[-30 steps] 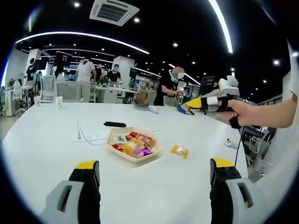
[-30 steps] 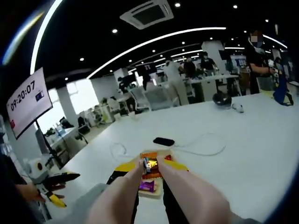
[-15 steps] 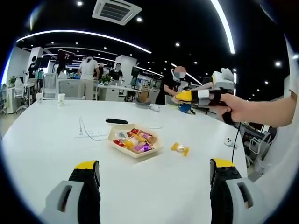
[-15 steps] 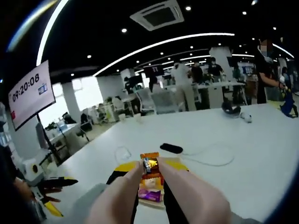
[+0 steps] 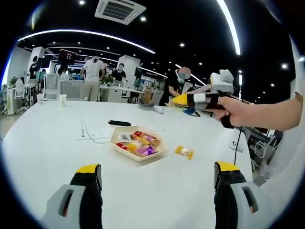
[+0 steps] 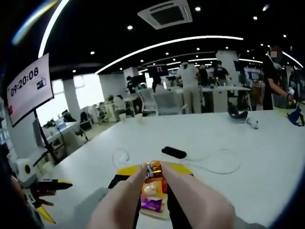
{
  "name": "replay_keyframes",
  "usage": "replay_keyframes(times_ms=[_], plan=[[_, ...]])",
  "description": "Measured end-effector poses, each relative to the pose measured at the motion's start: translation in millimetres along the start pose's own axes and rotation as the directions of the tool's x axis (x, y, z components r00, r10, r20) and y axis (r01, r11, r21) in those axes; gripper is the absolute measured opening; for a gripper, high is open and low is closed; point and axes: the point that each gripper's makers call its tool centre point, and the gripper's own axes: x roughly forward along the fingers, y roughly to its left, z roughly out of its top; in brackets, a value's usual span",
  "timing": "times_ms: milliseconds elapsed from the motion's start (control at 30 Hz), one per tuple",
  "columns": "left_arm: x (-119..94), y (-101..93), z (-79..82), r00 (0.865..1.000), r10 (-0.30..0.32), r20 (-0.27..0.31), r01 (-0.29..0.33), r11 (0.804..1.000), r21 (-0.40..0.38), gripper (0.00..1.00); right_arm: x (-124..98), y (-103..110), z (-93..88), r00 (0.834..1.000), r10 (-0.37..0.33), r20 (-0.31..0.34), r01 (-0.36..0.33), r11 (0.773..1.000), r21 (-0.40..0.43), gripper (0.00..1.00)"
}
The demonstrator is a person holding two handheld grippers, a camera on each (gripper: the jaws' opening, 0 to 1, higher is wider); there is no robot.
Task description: Place the target food into the container with the food tongs after gripping and lifting it, then release it inside without dropping or visibly crushing the food.
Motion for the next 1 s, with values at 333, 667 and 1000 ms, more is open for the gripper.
replay_keyframes(times_ms=[333, 667, 1000], plan=[[-3, 0.0, -2.7, 1.0, 0.002, -0.008, -0.002, 1.0, -0.003, 0.99, 3, -11, -2.9, 1.0, -0.01, 0.005, 0.01, 1.0, 0.023, 0.22], [-1, -3.4, -0.9, 1.0, -0.01, -0.001, 0.01, 1.0, -0.012, 0.99, -14, -30, -17.1, 0.998, -0.056, -0.012, 0.056, 0.998, 0.038, 0.23], [1, -10.0, 3.3, 0.999, -0.031, 0.018, 0.031, 0.999, -0.03, 0.99, -28, -45, -22.2, 0.996, -0.09, -0.019, 0.091, 0.995, 0.031, 0.25]])
